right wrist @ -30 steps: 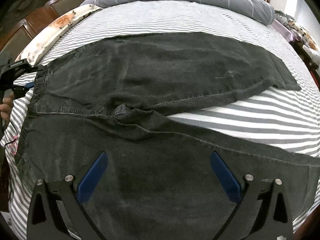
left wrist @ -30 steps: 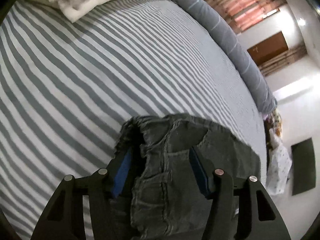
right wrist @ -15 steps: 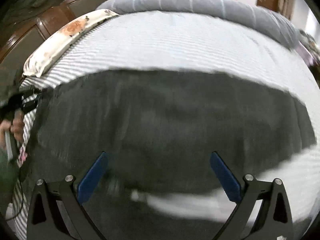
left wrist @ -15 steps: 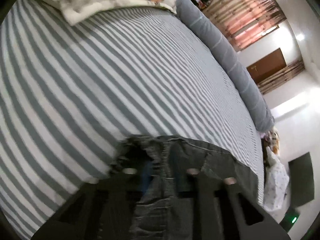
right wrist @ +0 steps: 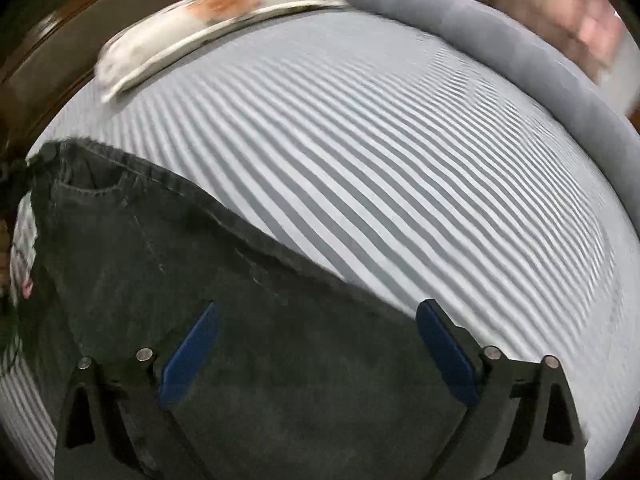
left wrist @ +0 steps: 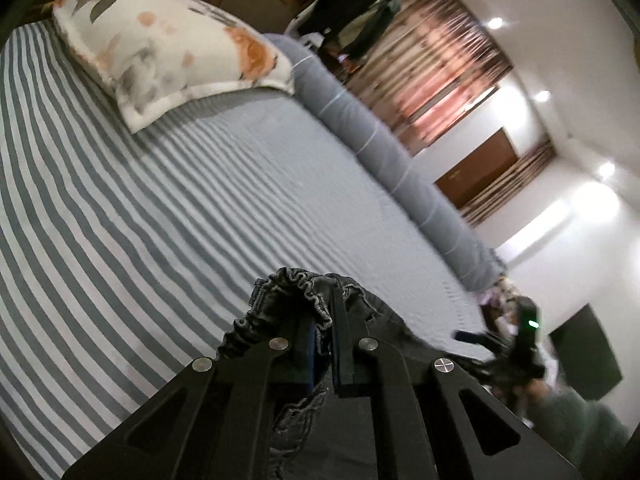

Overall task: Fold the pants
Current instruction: 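Grasp the waistband with the left tool while the right tool grasps the leg hem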

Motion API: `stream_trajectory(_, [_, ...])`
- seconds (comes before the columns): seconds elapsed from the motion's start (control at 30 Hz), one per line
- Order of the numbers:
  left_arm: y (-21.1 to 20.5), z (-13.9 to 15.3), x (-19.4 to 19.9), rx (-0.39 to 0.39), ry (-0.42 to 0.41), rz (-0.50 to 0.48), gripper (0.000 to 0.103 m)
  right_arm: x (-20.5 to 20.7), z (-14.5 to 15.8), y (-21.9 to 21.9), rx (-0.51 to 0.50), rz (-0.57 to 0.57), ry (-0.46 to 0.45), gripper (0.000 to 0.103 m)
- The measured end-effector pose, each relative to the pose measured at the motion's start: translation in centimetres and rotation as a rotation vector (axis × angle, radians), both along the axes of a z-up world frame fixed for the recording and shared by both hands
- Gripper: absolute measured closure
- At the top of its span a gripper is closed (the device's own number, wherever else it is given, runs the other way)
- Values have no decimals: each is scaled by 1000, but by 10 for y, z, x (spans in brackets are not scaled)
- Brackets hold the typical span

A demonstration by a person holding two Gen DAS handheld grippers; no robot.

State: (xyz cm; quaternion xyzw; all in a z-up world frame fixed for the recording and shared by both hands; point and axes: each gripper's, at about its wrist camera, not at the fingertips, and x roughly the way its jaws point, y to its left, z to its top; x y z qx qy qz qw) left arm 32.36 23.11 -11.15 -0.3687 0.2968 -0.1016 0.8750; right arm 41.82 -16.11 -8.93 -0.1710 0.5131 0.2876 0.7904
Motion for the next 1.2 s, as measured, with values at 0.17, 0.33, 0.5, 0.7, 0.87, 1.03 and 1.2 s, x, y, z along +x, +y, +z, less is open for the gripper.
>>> stream_trajectory(0.17, [7, 9, -11, -57, -54, 0, 98, 28, -11, 25, -77, 204, 96, 29])
stream_trajectory(0.33, [8, 11, -14, -63, -71, -8, 98, 43, -27, 20, -130, 286, 210, 42])
stream_trajectory(0.5, [6, 12, -15, -49, -74, -9, 98, 50, -41, -11, -169, 257, 284, 78])
stream_trajectory(0.7, [2, 15, -14, 0, -51, 4, 98, 29, -32, -32, -165, 220, 176, 95])
stream_trajectory(0.87, [6, 15, -13, 28, -5, 24, 97, -4, 9, -44, -183, 151, 10, 97])
stream_trajectory(1.03, [-2, 35, -20, 145, -12, -10, 97, -64, 64, -56, -216, 40, -147, 97])
stream_trajectory(1.2, [-9, 57, -44, 234, -14, -78, 97, -157, 99, -58, -252, -55, -244, 98])
